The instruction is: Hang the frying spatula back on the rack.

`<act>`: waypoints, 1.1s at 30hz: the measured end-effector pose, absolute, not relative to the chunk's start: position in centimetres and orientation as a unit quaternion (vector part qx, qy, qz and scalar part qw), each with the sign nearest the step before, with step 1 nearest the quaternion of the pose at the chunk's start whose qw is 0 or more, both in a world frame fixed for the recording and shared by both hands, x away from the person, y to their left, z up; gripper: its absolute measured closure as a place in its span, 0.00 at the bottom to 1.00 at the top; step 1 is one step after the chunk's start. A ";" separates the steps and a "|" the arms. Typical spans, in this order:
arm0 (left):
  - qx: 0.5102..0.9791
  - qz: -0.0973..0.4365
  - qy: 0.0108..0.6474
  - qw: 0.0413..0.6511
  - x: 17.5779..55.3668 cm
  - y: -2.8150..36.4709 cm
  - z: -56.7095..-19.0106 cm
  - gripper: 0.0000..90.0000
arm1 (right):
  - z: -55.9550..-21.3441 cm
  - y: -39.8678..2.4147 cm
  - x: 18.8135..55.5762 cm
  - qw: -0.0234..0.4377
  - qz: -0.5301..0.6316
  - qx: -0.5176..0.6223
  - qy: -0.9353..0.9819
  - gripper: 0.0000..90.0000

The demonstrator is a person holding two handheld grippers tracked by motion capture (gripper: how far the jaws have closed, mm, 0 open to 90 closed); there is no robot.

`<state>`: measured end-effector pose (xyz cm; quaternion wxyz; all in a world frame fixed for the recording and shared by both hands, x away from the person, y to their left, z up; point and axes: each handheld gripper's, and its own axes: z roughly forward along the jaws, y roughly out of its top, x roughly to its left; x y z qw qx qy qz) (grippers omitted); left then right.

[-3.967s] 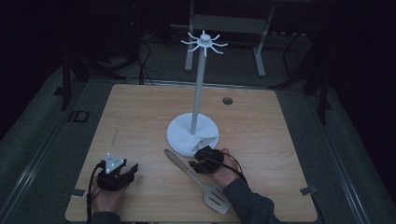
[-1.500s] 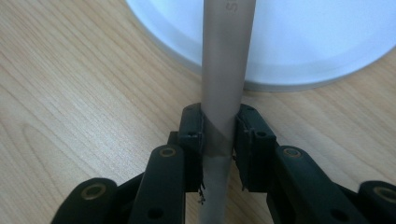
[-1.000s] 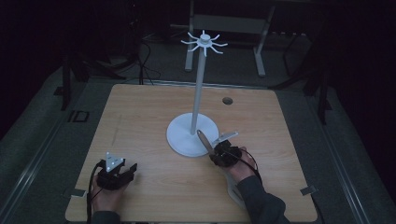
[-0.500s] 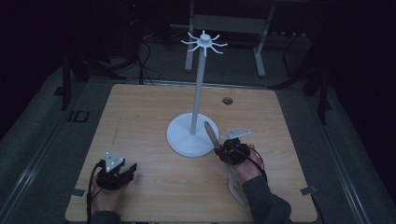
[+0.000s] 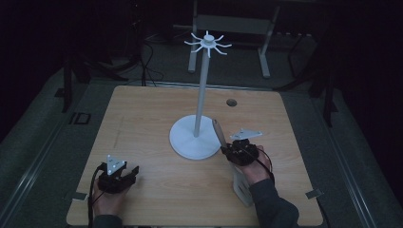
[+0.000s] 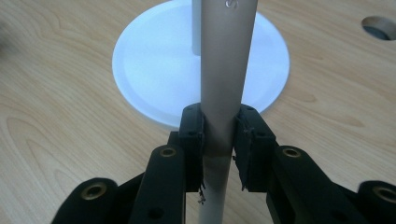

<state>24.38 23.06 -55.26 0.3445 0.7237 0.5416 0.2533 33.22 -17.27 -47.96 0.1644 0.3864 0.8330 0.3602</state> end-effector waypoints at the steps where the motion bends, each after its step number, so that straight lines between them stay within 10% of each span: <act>1: 0.724 0.253 0.542 0.344 24.4 23.1 -55.3 0.53 | -47.8 -17.3 33.2 0.167 0.361 0.387 0.832 0.82; 33: 0.720 0.254 0.546 0.344 24.4 23.1 -55.3 0.53 | -44.4 -18.2 33.6 0.200 0.415 0.385 0.799 0.82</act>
